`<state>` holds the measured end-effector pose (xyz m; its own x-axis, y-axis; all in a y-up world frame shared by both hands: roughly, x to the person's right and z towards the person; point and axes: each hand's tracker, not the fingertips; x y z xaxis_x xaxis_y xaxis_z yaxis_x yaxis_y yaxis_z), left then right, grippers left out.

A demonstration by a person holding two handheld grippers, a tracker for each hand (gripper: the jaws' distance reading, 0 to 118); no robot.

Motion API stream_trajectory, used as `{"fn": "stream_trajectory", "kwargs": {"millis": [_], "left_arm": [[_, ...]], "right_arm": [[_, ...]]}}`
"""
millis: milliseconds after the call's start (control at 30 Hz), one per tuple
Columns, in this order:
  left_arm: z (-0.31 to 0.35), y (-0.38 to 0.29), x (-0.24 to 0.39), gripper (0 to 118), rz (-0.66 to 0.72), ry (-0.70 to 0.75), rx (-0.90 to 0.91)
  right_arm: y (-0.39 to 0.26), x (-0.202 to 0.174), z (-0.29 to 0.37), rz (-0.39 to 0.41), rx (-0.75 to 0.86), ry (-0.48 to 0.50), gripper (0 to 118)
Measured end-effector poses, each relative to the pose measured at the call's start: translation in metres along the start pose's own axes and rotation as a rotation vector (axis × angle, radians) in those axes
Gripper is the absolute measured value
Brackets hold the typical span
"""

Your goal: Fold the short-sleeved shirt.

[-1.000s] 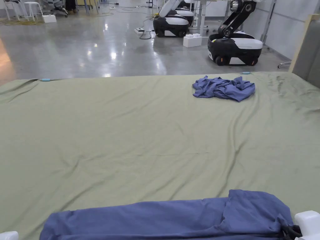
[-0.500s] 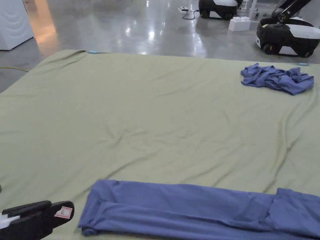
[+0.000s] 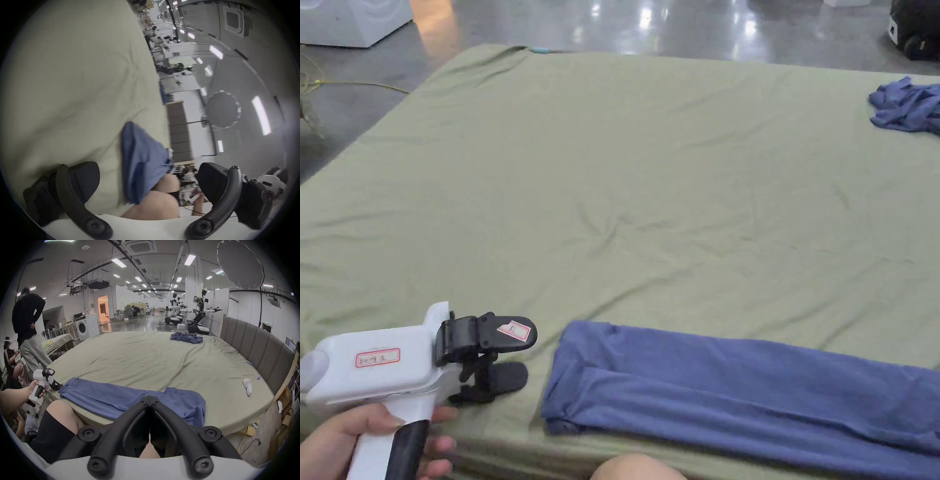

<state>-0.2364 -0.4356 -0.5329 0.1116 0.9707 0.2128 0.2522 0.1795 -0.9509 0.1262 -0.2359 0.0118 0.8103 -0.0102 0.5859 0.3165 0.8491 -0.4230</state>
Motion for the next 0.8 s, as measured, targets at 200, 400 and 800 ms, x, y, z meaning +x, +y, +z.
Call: {"fn": "stream_trajectory", "kwargs": {"millis": [200,400,800], "left_arm": [[-0.069,0.002,0.010,118,-0.007,-0.022,-0.076],[-0.084,0.005,0.009,81,-0.077,0.047,-0.151],[-0.046,0.018,0.044,4,-0.083,0.336,-0.095]], "right_arm": [[-0.003,-0.009,-0.021,-0.027,-0.055,0.012,2],[0.010,-0.019,-0.027,-0.008,-0.035,0.063,2],[0.004,-0.008,-0.027,-0.001,-0.020,0.072,2]]}}
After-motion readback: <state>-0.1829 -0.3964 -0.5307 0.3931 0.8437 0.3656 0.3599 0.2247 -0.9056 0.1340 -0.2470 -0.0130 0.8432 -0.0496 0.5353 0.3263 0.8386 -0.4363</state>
